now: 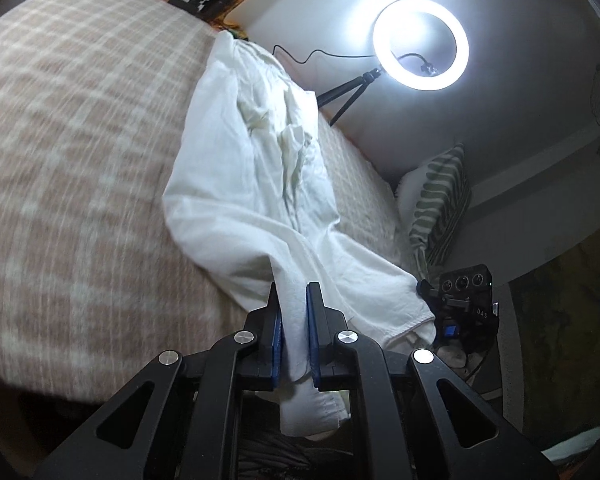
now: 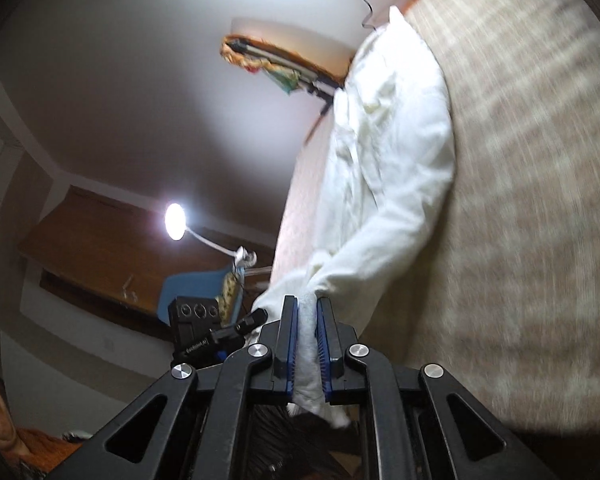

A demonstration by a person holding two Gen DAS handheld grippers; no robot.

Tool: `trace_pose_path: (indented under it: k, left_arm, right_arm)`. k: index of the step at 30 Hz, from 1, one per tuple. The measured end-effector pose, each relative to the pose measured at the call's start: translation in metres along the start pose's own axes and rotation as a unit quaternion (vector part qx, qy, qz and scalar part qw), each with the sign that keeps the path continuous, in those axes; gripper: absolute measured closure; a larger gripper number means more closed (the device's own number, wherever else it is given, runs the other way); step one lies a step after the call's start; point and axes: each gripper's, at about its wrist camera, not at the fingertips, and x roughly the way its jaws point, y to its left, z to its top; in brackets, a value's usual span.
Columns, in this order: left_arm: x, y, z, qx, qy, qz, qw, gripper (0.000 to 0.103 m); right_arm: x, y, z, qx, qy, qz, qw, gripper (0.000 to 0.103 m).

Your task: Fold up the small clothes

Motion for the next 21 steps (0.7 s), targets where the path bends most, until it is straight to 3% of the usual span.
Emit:
trace_pose_path:
  k: [12, 21]
  left_arm:
    - [0.041, -0.002, 0.085, 0.040, 0.009, 0.035, 0.9985, 0.094]
    - [0.087, 0.032, 0.132, 0.013, 0.029, 0.069, 0.9971, 0.094]
  right_arm:
    - [0.017, -0.007, 0.072, 0.040, -0.068, -0.049, 0.996, 0.095]
    - [0.058, -0.038, 0.136, 0.078, -0.057, -0.136, 0.986, 0.095]
